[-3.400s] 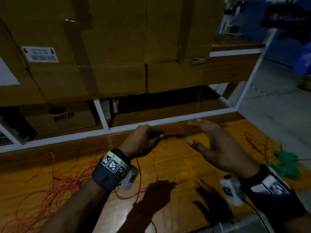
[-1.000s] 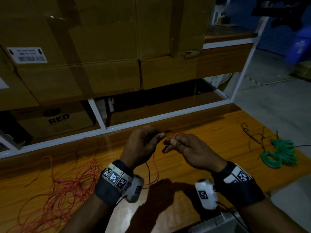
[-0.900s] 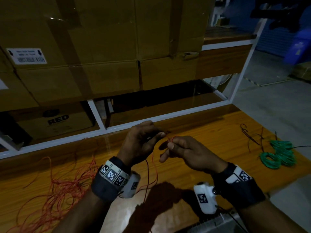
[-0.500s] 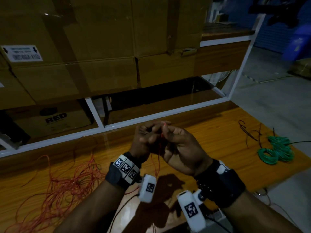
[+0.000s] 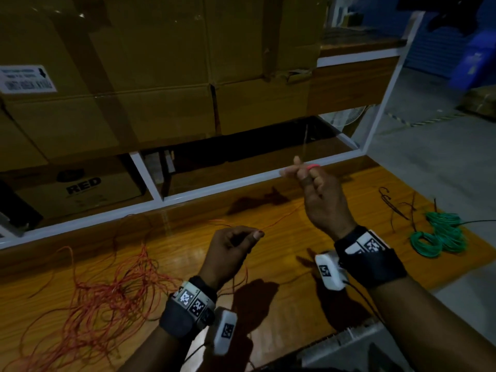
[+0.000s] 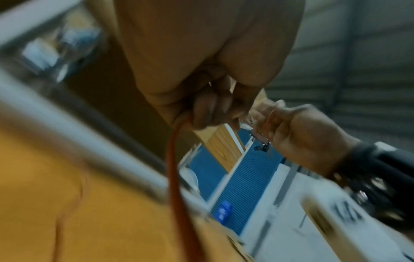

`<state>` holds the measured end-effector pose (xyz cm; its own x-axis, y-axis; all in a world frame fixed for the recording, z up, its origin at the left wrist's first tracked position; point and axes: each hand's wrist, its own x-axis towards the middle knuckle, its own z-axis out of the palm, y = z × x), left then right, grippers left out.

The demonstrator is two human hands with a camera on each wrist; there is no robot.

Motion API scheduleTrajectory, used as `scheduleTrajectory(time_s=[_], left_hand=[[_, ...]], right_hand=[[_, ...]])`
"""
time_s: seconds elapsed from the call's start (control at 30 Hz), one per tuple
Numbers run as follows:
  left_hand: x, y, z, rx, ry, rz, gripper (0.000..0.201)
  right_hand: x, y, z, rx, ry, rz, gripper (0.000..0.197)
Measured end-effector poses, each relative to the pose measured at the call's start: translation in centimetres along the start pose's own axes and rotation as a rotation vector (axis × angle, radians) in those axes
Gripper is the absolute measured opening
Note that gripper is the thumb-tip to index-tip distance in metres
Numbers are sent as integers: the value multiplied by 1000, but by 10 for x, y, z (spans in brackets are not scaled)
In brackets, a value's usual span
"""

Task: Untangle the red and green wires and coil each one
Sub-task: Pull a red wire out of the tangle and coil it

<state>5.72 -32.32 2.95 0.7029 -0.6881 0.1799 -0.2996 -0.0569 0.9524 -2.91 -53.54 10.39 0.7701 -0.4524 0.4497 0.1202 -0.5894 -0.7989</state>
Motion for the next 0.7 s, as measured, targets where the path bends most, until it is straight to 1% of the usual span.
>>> scheduleTrajectory(time_s=[0.07,0.1,0.13,0.2,0.27,0.37,0.43,0.5,0.6,0.63,0.67,0.7], left_hand=[[6,5,-11,124,25,47,17],[9,7,-16,160,36,66,17],[12,10,-21,196,47,85,17],[15,15,-29,250,63,131,19],[17,22,-37,278,70,163,21],[20,28,-45,249,65,210,15],[22,33,-50,197,65,252,12],[25,39,-54,167,27,289,12],[28,47,-56,151,-76,349,23],[28,50,-56,129,-100,355,23],[28,53,-57,108,-117,354,21],[29,54,-57,90,-125,347,18]], right_hand=[[-6,6,2,-280,-244,67,29],[-11,9,5,-336,-358,103,28],[-15,11,10,-336,-446,129,29],[-26,12,20,-250,-550,148,36],[-35,11,28,-104,-617,181,42],[-49,-1,35,234,-725,311,38],[-55,-12,38,389,-769,367,37],[-58,-17,41,425,-839,365,38],[-66,-21,44,408,-1042,335,34],[-70,-21,45,429,-1095,321,32],[-76,-21,46,491,-1119,332,29],[-80,-21,47,582,-1114,373,27]])
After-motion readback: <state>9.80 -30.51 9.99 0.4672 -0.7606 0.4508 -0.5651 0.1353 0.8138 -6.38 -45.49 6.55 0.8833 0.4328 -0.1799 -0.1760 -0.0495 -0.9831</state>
